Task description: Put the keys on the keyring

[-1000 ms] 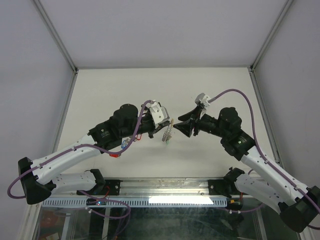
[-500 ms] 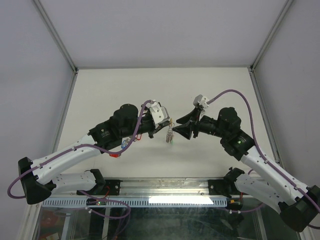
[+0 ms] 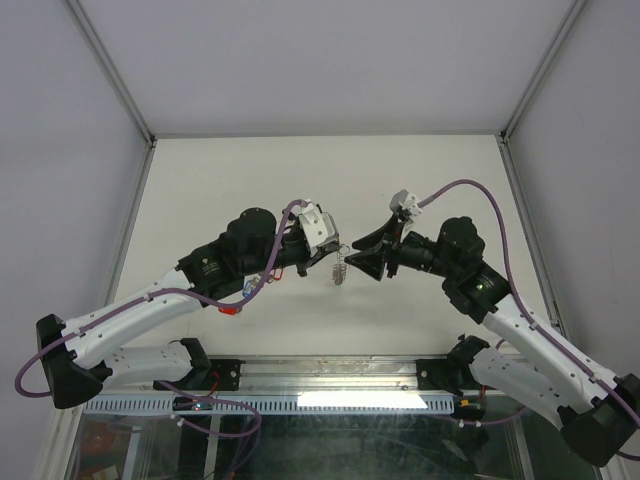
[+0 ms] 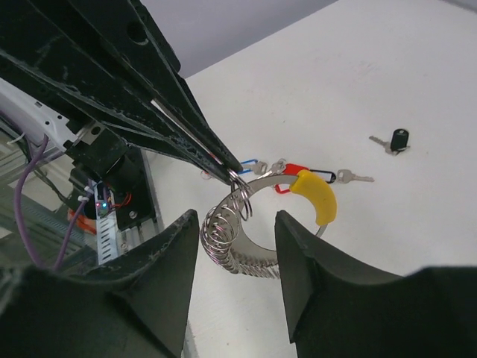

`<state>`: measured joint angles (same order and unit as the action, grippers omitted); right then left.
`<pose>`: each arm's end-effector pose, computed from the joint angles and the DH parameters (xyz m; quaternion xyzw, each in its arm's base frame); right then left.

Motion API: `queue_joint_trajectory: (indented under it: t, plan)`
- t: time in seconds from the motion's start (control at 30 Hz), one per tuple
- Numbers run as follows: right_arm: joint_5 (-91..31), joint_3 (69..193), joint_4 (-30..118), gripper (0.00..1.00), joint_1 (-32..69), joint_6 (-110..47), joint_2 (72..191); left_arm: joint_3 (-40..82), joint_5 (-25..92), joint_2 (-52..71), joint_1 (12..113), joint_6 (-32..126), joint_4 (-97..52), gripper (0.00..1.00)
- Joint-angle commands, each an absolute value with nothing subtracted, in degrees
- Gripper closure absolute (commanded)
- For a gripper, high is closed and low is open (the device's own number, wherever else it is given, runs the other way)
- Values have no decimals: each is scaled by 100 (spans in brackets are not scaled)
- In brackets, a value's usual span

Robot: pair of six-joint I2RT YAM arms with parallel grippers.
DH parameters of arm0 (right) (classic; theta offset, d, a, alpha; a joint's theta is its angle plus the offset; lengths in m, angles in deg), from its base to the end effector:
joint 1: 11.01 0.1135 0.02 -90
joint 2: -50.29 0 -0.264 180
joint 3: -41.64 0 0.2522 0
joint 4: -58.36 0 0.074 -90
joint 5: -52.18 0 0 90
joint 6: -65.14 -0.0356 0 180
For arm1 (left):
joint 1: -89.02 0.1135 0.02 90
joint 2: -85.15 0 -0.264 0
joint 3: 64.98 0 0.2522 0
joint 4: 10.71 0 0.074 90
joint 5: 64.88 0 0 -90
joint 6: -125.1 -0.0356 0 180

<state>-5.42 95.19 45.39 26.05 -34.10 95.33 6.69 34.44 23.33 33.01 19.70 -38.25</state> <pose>0.1374 0.1277 0.3295 -0.3534 0.6387 0.4447 0.5191 0.1337 -0.2087 0.3562 0.5086 0.6255 -0.2656 0.5287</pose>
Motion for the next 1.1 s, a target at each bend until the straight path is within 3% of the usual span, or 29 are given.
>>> queue_joint_trajectory:
  t: [0.0,0.17,0.43,0.63,1.07]
  plan:
    - [-162,9495,5044,53,2635,-3710,9761,902,3553,2459,3321,2072,-3490,100]
    - [-151,9500,5095,56,2635,-3675,9826,909,3622,2460,3317,2092,-3485,100]
    - [25,9419,5288,69,2634,-3664,9788,907,3671,2433,3319,2121,-3466,100]
    - [273,9420,5286,100,2634,-3448,9801,917,3646,2416,3321,2145,-3445,100]
    - [21,9373,4804,100,2637,-2118,9438,904,3943,2437,3379,2451,-3237,100]
